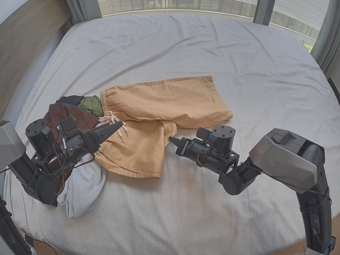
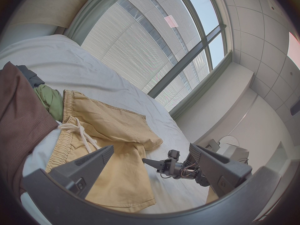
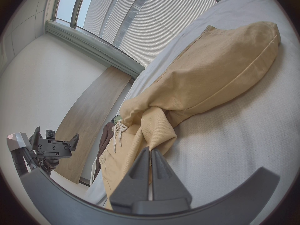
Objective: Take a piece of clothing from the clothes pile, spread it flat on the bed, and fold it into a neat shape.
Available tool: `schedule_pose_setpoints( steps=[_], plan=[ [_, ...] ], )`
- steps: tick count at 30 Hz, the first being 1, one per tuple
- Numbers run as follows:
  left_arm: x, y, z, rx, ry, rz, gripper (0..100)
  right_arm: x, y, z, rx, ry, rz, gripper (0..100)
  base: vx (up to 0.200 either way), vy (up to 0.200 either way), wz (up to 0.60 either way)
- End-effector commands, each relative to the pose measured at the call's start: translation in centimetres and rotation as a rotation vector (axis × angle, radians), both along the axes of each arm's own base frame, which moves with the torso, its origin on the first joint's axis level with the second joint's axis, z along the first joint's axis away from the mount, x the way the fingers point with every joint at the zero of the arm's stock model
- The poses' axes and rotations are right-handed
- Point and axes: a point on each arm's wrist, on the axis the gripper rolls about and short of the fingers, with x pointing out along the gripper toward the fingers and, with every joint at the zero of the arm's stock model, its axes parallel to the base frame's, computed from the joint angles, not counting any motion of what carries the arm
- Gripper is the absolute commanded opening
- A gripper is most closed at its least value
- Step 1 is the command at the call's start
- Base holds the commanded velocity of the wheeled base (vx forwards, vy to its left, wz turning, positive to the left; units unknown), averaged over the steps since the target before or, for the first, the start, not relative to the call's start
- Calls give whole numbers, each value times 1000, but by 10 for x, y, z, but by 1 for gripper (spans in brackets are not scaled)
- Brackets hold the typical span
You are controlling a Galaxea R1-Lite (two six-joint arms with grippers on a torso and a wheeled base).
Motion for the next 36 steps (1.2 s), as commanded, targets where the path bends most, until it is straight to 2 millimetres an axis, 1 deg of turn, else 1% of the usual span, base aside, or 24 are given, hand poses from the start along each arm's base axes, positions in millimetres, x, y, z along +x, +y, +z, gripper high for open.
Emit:
schedule_pose_setpoints(
  steps=[1, 2, 4, 7, 8, 9, 10, 11, 14, 21, 24, 26, 31, 36],
  plan=[
    [1, 0, -3, 7, 5, 2, 100, -9, -6, 0, -11, 18, -14, 0, 0, 0, 0],
    [1, 0, -3, 7, 5, 2, 100, -9, -6, 0, -11, 18, -14, 0, 0, 0, 0],
    [1, 0, -3, 10, 3, 0, 100, -21, -15, 20, -5, 12, -17, 0, 0, 0, 0],
    [1, 0, -3, 10, 2, -3, 100, -28, -19, 33, 0, 5, -17, 0, 0, 0, 0],
    [1, 0, -3, 10, 2, -3, 100, -28, -20, 34, 0, 3, -17, 0, 0, 0, 0],
    [1, 0, -3, 10, 1, -3, 100, -32, -22, 40, 3, 0, -17, 0, 0, 0, 0],
    [1, 0, -3, 10, 1, -3, 100, -32, -22, 40, 3, 0, -17, 0, 0, 0, 0],
    [1, 0, -2, 10, -1, -3, 100, -34, -24, 46, 6, -4, -19, 0, 0, 0, 0],
    [0, 0, -1, 8, -3, -3, 100, -37, -25, 51, 7, -7, -17, 0, 0, 0, 0],
    [1, 0, -3, 9, 2, -3, 100, -36, -23, 48, -4, 8, -11, 0, 0, 0, 0],
    [1, 1, -3, 9, 4, 0, 100, -35, -14, 53, 13, -16, 21, 0, 0, 0, 0],
    [1, 1, -3, 10, 3, 0, 100, -31, -10, 52, 19, -23, 41, 0, 0, 0, 0],
    [1, 1, -4, 10, 4, 2, 100, -24, -1, 48, 27, -39, 56, 0, 0, 0, 0],
    [1, 0, -4, 10, 7, 2, 100, -14, 12, 39, 31, -43, 76, 0, 0, 0, 0]
  ],
)
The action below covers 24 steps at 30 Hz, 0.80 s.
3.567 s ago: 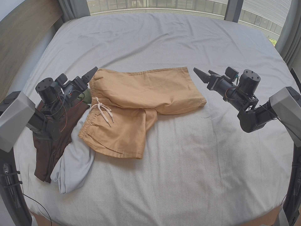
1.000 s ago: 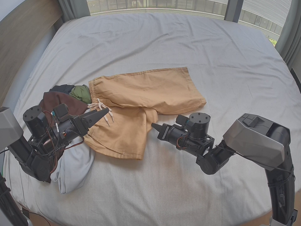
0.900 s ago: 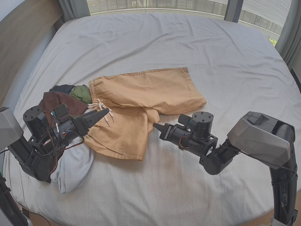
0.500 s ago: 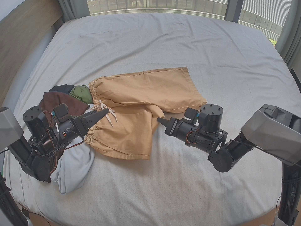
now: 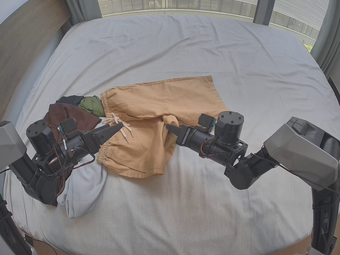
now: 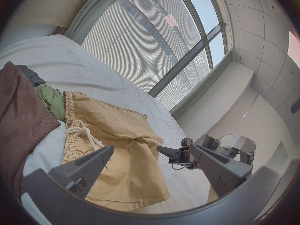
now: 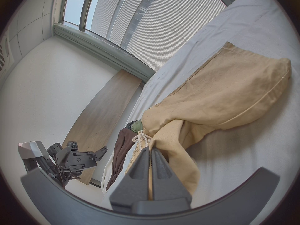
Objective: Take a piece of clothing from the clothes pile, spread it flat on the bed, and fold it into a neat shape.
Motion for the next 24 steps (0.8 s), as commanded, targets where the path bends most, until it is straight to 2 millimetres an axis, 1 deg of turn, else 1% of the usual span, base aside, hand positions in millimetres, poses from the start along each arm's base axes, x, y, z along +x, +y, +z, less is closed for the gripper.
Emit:
schedule_pose_setpoints(
  steps=[1, 4, 11, 15, 20, 21, 23, 24],
  plan=[
    [0, -1, -1, 0, 4, 0, 100, 10, 13, -17, -9, 13, 14, 0, 0, 0, 0],
    [0, 0, -2, 0, 7, 1, 100, 20, 21, -25, -5, 8, 16, 0, 0, 0, 0],
    [0, 0, -3, 1, 12, 1, 100, 36, 37, -32, 18, -25, 25, 0, 0, 0, 0],
    [2, 0, -7, 6, 21, 3, 100, 38, 42, -33, 19, -26, 30, 0, 0, 0, 0],
    [3, 0, -9, 8, 23, 3, 100, 37, 42, -32, 20, -31, 30, 0, 0, 0, 0],
    [3, -1, -9, 8, 23, 1, 100, 36, 41, -31, 24, -38, 25, 100, 0, 0, 0],
    [3, 0, -9, 8, 23, 3, 100, 35, 41, -26, 32, -52, 20, 100, 0, 0, 0],
    [3, 1, -9, 9, 22, 6, 100, 29, 38, -16, 45, -69, 11, 100, 0, 0, 0]
  ],
)
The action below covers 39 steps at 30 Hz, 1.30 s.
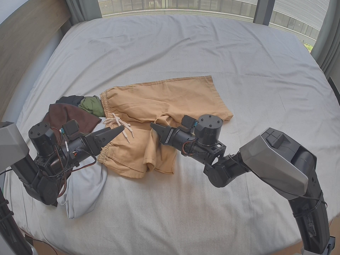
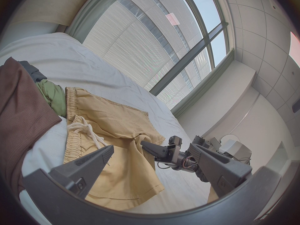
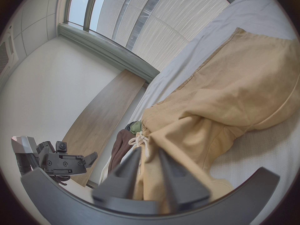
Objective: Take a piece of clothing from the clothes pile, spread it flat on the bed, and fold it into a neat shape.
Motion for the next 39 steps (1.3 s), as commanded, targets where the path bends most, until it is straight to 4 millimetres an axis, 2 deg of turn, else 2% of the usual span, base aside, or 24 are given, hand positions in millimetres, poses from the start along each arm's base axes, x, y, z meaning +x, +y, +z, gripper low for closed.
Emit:
schedule_pose_setpoints(
  steps=[1, 3, 6, 8, 11, 21, 22, 25, 29, 39],
  plan=[
    [1, 2, -1, 1, 1, 7, 100, -11, -6, 21, 22, -30, -12, 100, 0, 0, 0],
    [1, 2, -1, 0, 4, 7, 100, -16, -9, 28, 25, -35, -13, 100, 0, 0, 0],
    [1, 2, -1, 0, 4, 7, 100, -40, -30, 51, -2, -28, -21, 100, 0, 0, 0],
    [1, 2, -2, 2, 4, 7, 100, -44, -35, 52, -15, -28, -26, 100, 0, 0, 0],
    [1, 1, -2, 2, 6, 4, 100, -59, -52, 47, -74, -36, -39, 100, 0, 0, 0],
    [1, 1, -3, 2, 10, 4, 100, -63, -88, 17, -111, -7, -105, 100, 0, 0, 0],
    [1, 1, -4, 3, 12, 4, 100, -63, -88, 16, -113, -7, -107, 100, 0, 0, 0],
    [2, 0, -5, 4, 15, 2, 100, -59, -89, -13, -185, 25, -108, 100, 0, 0, 0],
    [1, 0, -5, 4, 14, 1, 100, -55, -83, -29, -205, 41, -99, 100, 0, 0, 0],
    [1, 0, -5, 3, 15, -1, 100, -34, -74, -49, -210, 47, -106, 100, 0, 0, 0]
  ],
)
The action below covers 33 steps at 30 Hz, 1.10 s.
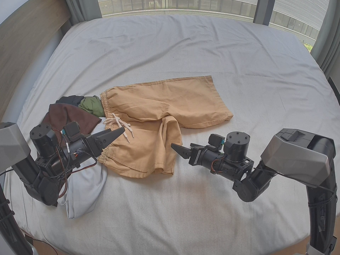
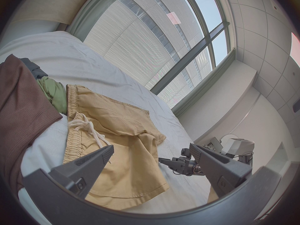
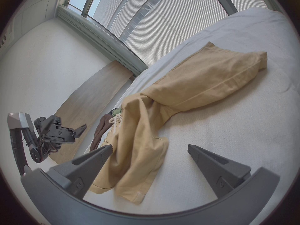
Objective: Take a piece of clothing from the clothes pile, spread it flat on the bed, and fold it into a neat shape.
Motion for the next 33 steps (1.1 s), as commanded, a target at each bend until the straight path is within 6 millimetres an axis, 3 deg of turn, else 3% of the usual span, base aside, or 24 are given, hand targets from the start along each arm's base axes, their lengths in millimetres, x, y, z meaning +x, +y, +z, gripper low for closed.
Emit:
schedule_pose_setpoints(
  steps=[1, 5, 6, 14, 15, 25, 30, 33],
  plan=[
    [0, 0, 0, 0, 0, -1, 100, 8, 4, -19, -12, 21, -1, 100, 0, 0, 0],
    [-1, 0, 0, -1, 1, -1, 100, 12, 8, -20, -5, 6, 3, 100, 0, 0, 0],
    [-1, 0, 0, 0, 0, -1, 100, 12, 8, -20, -5, 6, 3, 0, 0, 0, 0],
    [-1, 0, 2, -2, -4, -1, 100, 7, 8, -6, 0, -24, 7, 0, 0, 0, 0],
    [-1, 0, 2, -2, -4, -1, 100, 3, 7, 6, 8, -35, 10, 0, 0, 0, 0],
    [-1, 0, 2, -2, -5, -2, 100, -20, 18, 44, 41, -88, 60, 0, 0, 0, 0],
    [-1, 0, 1, -1, -2, -2, 100, -20, 35, 47, 45, -91, 94, 0, 0, 0, 0],
    [-1, 0, 0, -1, 2, 1, 100, -17, 47, 37, 36, -79, 111, 0, 0, 0, 0]
  ],
)
